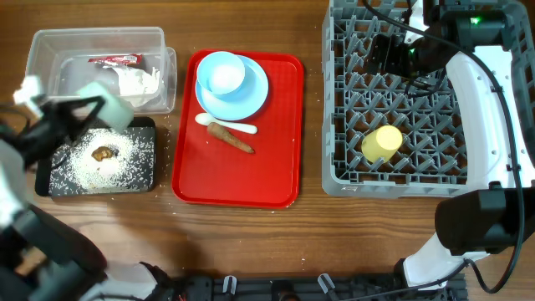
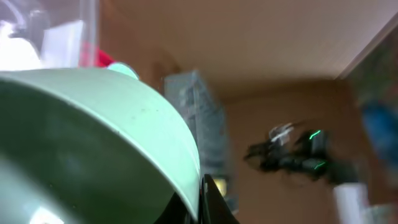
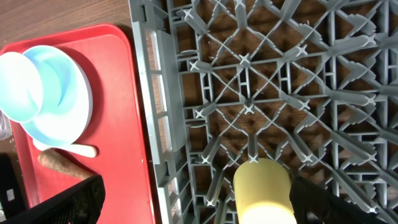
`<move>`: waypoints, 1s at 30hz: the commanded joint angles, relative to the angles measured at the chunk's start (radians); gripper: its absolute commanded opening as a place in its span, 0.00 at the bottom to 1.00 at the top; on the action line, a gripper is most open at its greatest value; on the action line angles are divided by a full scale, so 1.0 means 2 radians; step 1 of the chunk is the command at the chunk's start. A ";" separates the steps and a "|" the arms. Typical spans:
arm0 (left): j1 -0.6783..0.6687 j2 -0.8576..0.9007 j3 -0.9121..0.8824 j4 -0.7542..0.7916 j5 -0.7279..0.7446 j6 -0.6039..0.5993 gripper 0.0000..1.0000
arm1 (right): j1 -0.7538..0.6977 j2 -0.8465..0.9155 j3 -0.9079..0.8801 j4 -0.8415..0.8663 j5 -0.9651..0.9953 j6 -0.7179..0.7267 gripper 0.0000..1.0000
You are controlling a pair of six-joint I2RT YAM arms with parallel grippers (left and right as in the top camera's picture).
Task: Sort waste into correct bins and load items into the dishwasher rack
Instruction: 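Carry the emptied bowl back and stack it on the plate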
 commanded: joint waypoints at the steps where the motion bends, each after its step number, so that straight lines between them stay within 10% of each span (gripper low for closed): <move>1: -0.119 -0.102 0.020 0.000 -0.202 -0.050 0.04 | 0.002 -0.014 0.012 0.001 0.007 -0.005 0.96; 11: -0.465 -0.057 0.014 -0.027 -0.643 -0.214 0.04 | 0.002 -0.014 0.012 0.006 0.007 -0.009 0.97; 26: -0.599 0.091 0.000 -0.022 -0.653 -0.259 0.05 | 0.002 -0.014 0.012 0.005 -0.002 -0.010 0.98; 30: -0.597 0.090 0.001 -0.024 -0.652 -0.259 0.52 | 0.002 -0.014 0.012 0.005 -0.003 -0.010 0.99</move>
